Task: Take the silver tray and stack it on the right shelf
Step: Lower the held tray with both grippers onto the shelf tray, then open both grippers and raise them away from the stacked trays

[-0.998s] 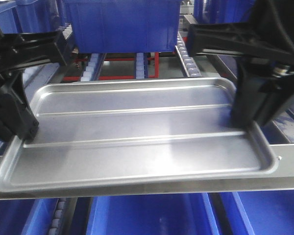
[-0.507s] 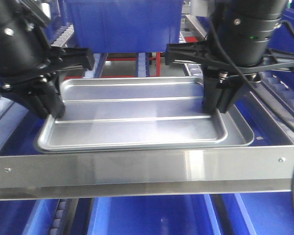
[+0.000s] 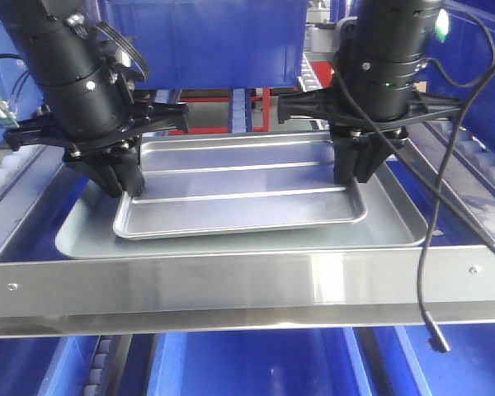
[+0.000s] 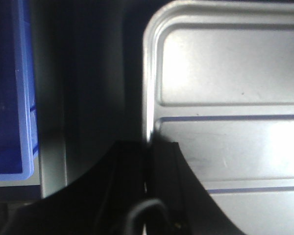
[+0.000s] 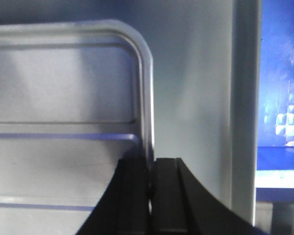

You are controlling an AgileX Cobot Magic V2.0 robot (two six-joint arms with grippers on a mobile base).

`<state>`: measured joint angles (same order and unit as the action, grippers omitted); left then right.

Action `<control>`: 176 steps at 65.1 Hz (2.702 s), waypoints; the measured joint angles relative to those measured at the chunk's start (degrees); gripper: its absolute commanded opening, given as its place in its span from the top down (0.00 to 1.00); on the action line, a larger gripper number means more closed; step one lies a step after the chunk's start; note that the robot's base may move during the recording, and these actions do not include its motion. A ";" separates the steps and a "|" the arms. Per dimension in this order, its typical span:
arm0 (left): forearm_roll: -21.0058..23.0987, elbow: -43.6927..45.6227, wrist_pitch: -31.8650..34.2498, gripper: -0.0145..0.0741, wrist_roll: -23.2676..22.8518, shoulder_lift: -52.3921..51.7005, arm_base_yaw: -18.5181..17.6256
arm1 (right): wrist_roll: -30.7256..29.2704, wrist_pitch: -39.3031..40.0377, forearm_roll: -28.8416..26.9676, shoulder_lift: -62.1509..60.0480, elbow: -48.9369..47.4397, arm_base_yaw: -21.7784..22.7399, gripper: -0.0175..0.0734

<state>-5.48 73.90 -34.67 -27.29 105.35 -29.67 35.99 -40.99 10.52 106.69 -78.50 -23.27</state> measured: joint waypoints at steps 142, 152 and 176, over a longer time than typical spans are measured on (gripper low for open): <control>-2.15 2.31 -2.47 0.94 1.09 0.21 0.75 | -0.13 -0.41 -0.55 0.53 -1.19 0.02 0.68; -1.80 3.25 -2.47 0.94 1.09 -0.06 0.75 | -0.13 -1.33 -0.55 -0.64 -2.06 -0.09 0.75; -2.04 1.48 2.81 0.94 1.09 -9.58 -0.78 | -8.66 11.65 -0.55 -12.16 4.44 -1.40 0.75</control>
<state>-7.51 75.38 -31.86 -26.20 95.77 -30.45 27.33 -29.35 9.97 94.53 -74.06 -24.67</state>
